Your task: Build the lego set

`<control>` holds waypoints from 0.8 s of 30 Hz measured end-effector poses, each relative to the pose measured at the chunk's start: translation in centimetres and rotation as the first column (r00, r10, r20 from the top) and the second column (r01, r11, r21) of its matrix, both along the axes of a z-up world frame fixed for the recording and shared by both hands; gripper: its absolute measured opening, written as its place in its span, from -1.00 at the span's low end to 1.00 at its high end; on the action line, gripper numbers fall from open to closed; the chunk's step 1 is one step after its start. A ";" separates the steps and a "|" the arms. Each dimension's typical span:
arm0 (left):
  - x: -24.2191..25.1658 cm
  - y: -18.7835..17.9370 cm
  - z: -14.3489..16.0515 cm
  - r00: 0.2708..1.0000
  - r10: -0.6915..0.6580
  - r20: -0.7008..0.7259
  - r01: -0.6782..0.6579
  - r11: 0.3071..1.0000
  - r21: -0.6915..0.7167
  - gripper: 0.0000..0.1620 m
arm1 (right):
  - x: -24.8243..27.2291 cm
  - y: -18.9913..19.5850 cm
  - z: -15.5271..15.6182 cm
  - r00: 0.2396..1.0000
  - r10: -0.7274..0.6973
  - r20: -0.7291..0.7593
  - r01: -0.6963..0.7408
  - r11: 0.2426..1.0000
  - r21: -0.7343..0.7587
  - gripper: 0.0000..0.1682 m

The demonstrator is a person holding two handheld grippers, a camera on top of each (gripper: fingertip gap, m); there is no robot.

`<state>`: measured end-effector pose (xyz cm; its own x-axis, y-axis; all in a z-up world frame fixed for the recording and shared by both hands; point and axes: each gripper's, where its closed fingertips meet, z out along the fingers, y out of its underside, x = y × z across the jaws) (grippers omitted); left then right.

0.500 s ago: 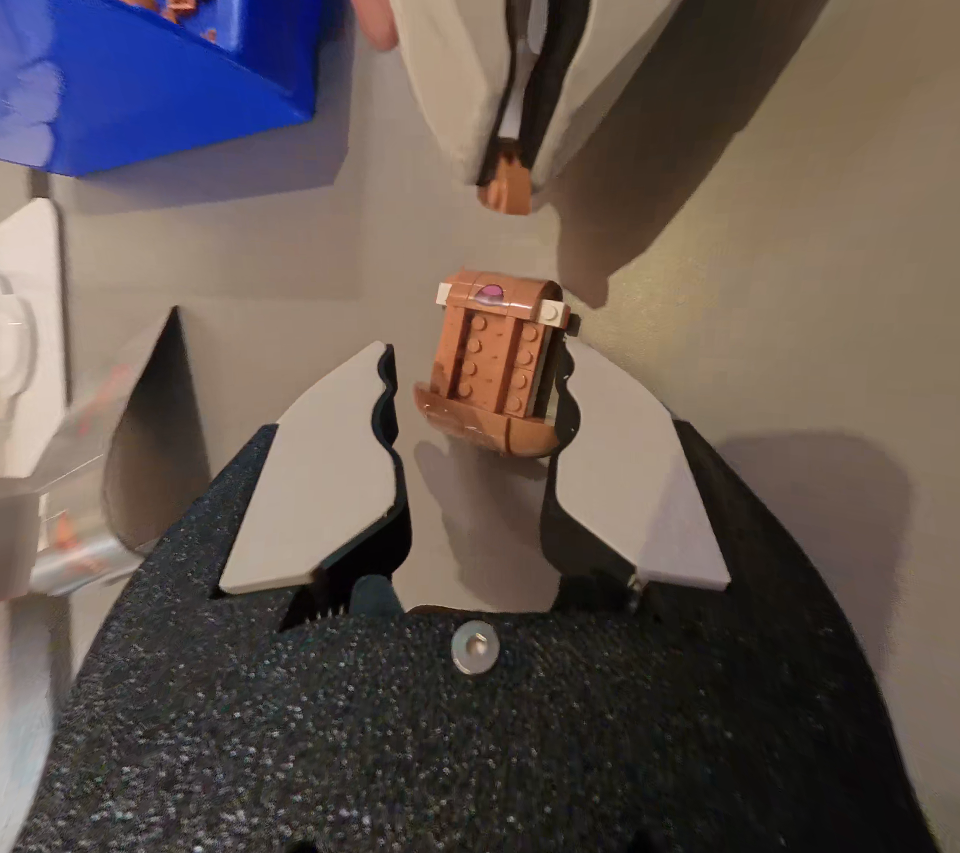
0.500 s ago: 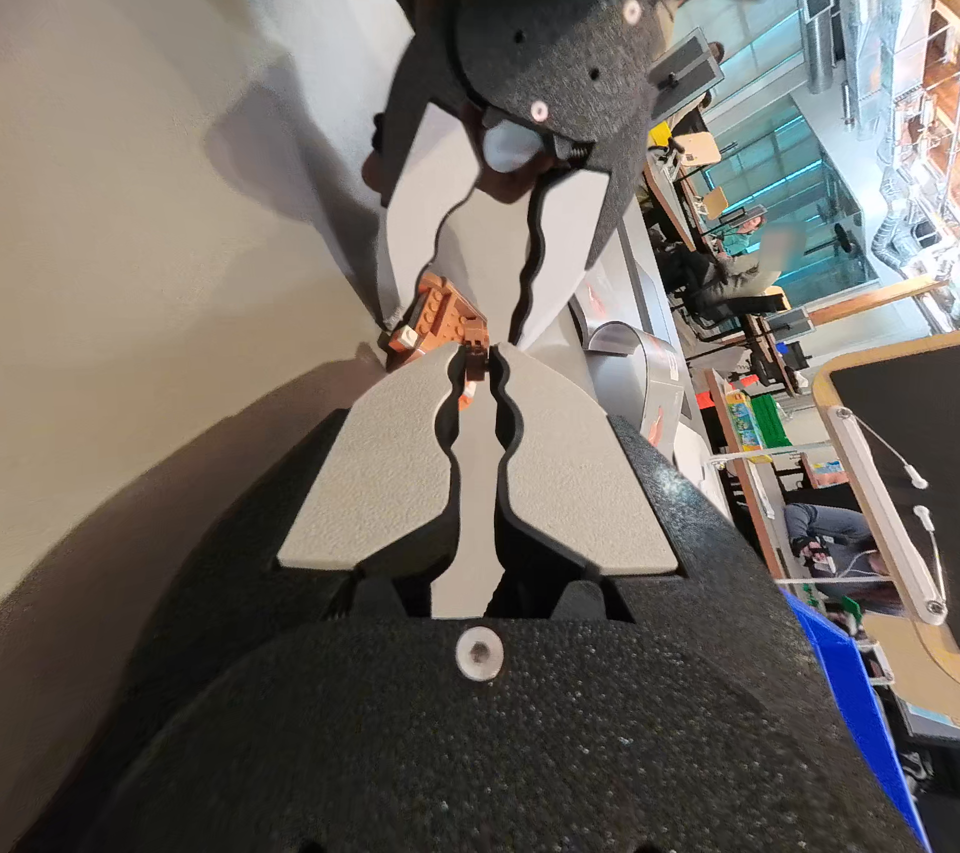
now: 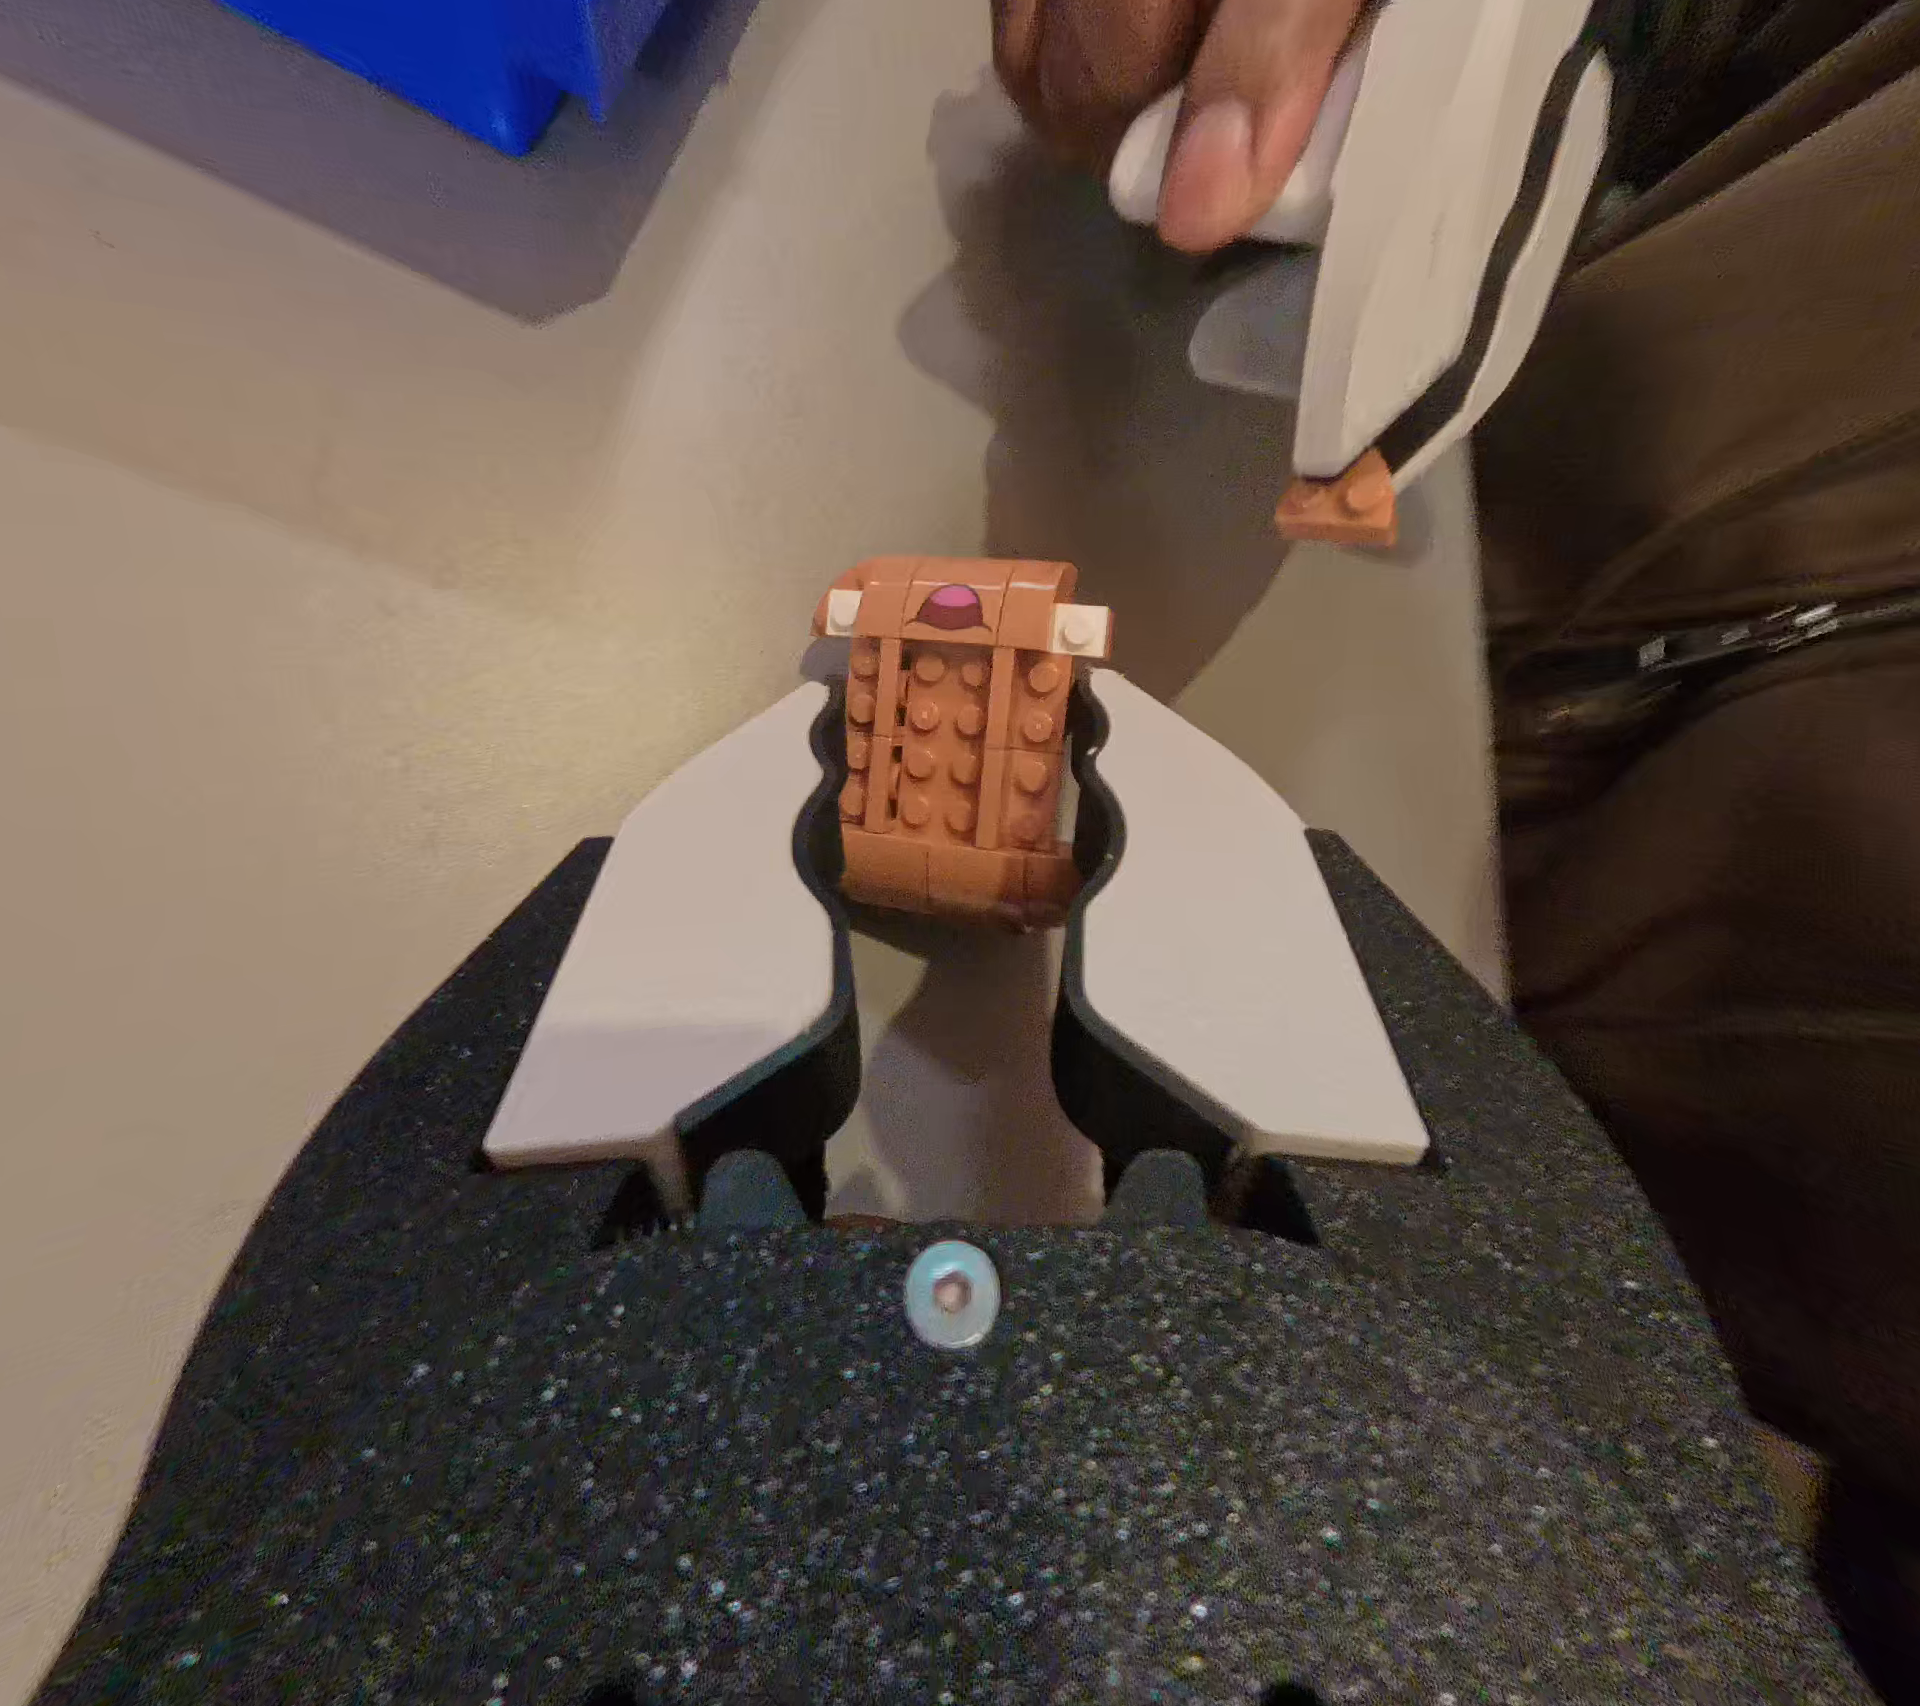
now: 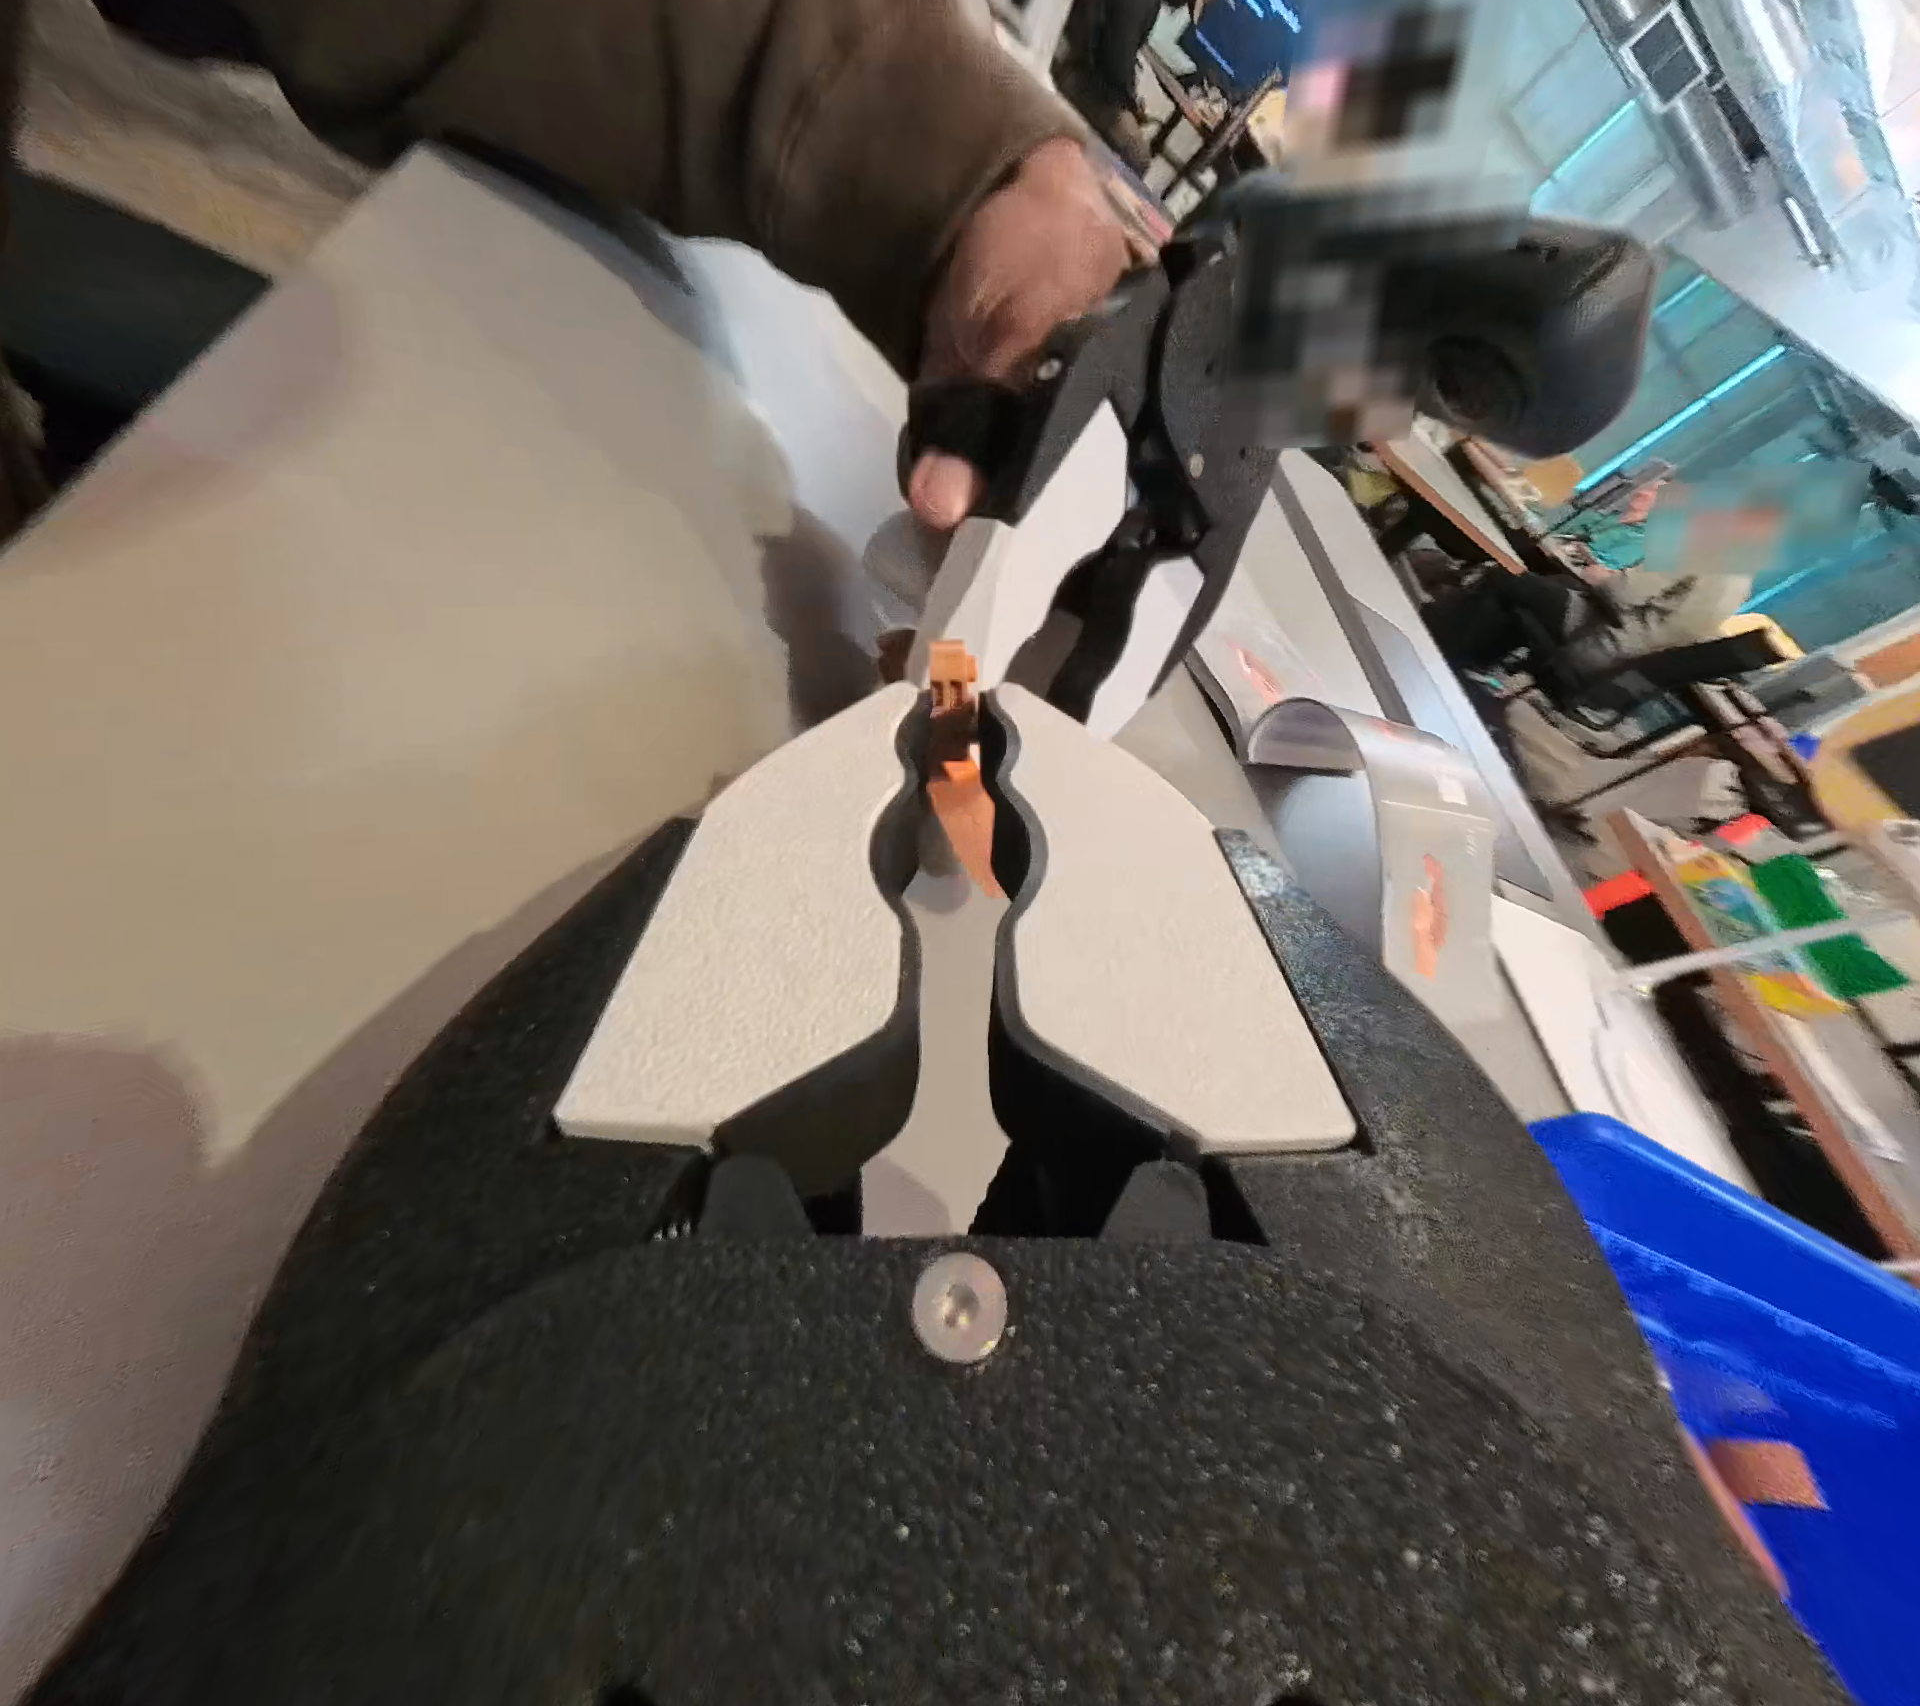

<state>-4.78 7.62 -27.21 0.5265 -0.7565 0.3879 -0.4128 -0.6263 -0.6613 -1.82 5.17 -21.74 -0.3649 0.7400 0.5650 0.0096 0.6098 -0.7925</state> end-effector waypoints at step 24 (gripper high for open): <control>2.3 -1.6 1.8 0.926 0.034 0.376 0.073 0.961 -0.267 -0.49 | -0.4 0.0 -0.3 0.983 0.158 0.091 -0.133 0.962 -0.240 -0.90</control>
<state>-2.47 6.04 -25.39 0.2881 -0.6023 0.7445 -0.1828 -0.7977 -0.5746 -2.25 5.14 -22.09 -0.5278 0.7804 0.3352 0.0276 0.4102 -0.9116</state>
